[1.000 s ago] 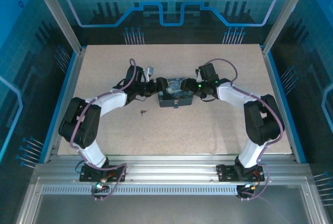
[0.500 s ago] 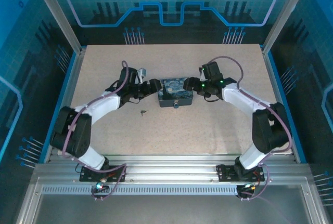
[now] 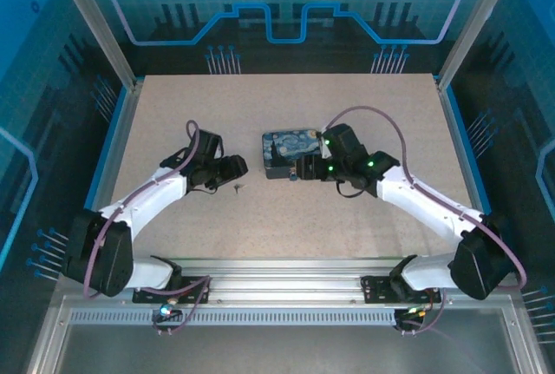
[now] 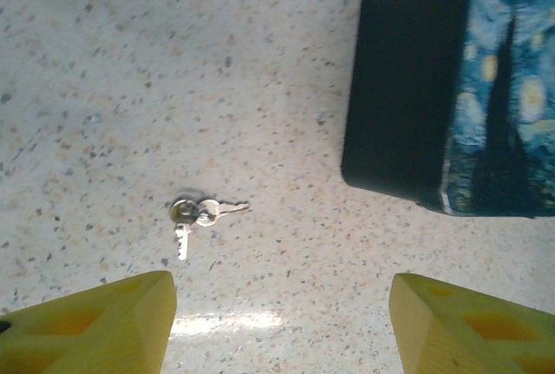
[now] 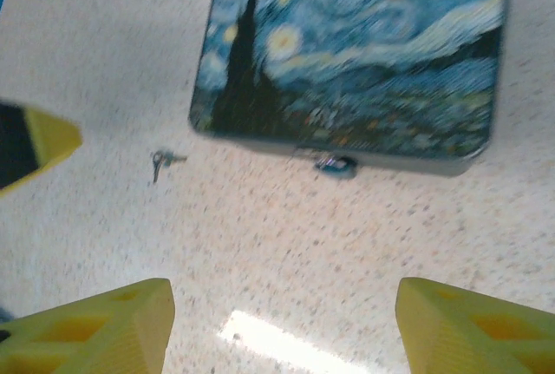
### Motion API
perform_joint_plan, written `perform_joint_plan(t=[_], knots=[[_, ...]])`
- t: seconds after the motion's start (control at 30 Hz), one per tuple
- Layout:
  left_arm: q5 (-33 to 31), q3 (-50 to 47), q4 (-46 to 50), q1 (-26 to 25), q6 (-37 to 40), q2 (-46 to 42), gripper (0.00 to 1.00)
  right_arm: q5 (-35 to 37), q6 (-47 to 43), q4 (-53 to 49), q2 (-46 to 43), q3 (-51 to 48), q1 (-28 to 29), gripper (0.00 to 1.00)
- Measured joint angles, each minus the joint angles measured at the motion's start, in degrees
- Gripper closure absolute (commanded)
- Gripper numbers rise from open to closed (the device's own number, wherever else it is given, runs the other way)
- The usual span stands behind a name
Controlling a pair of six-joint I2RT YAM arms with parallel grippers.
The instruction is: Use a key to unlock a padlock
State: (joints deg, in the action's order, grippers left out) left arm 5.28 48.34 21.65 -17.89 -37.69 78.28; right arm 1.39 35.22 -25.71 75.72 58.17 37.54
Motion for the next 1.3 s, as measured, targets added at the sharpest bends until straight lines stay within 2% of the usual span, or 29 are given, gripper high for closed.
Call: perform_joint_plan(t=[0.23, 0.47, 0.93, 1.07, 1.3], knots=[[-2.3, 0.4, 0.1, -2.1, -2.7, 7.5, 0.43, 3.3, -0.1, 0.1, -0.7, -1.5, 9.4, 0.29], [-4.4, 3.9, 0.0, -2.6, -4.5, 14.3, 0.51, 5.8, 0.9, 0.2, -0.8, -2.4, 12.8, 0.28], [-7.5, 6.7, 1.0, -4.0, -5.6, 18.4, 0.59, 8.1, 2.9, 0.5, -0.9, -5.0, 13.6, 0.27], [-9.3, 7.6, 2.1, -4.8, -5.5, 19.0, 0.65, 8.6, 3.1, 1.0, -1.6, -5.7, 13.6, 0.27], [-11.8, 8.8, 3.4, -5.7, -5.4, 21.1, 0.67, 8.8, 3.6, 1.3, -2.5, -6.8, 13.6, 0.27]])
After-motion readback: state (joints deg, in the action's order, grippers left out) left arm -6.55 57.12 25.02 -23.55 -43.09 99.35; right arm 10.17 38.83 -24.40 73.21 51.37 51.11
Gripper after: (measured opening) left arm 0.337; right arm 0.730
